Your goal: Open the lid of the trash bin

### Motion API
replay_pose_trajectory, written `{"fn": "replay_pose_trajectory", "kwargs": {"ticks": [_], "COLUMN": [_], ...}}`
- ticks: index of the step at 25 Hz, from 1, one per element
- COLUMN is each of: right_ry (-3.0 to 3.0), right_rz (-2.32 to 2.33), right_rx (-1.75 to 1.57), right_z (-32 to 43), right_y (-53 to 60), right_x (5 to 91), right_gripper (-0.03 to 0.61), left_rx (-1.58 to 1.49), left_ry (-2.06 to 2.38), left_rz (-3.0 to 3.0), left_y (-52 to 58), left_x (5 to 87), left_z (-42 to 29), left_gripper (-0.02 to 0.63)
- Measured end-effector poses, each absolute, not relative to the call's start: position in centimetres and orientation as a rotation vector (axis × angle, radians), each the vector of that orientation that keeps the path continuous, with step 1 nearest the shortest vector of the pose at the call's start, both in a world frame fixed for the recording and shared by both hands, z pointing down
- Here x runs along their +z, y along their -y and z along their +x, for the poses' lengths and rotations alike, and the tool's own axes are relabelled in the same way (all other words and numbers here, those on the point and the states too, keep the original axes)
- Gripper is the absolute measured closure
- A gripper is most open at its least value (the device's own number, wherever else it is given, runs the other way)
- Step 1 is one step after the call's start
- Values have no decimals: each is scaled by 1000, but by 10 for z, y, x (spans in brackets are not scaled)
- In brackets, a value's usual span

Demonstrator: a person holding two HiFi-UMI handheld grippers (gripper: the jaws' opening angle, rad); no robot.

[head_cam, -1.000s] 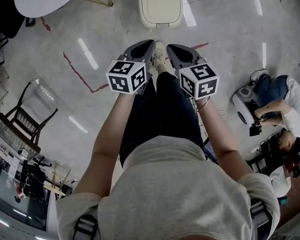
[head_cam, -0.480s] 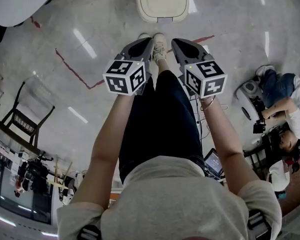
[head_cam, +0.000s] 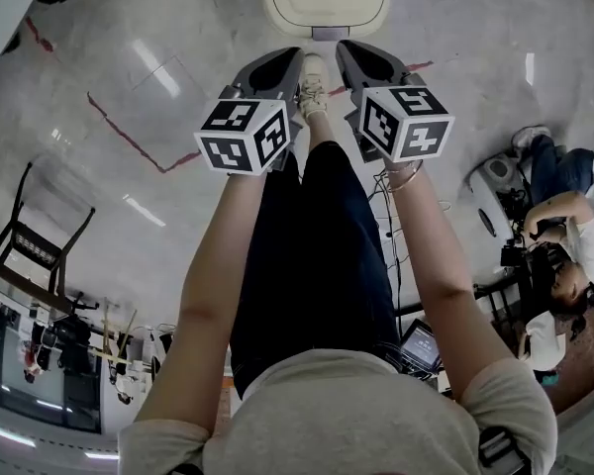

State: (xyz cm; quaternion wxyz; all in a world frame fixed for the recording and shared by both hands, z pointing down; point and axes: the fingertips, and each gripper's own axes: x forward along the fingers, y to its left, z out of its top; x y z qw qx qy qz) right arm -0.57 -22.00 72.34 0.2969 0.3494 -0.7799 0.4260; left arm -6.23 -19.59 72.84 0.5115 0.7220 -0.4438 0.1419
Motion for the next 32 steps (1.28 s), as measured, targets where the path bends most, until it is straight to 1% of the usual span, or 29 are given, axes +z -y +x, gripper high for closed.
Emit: {"fn": "replay_pose_trajectory", "kwargs": {"ticks": [12,25,32], "right_ry": [1986,1937,1914], "right_rz": [974,918,870], "right_rx": [1170,1098,1120], "right_z": [-6,-2,-4], "right_y": [213,214,212], "right_x": [787,804,806], "right_gripper": [571,572,572], "left_rx": [358,366,369], "left_ry": [1072,1060,1061], "left_rz": [1666,1675,1654], "left_y": [182,186,186], "left_x": [787,796,798], "left_z": [-49,-50,-55], "left_gripper": [604,604,604]}}
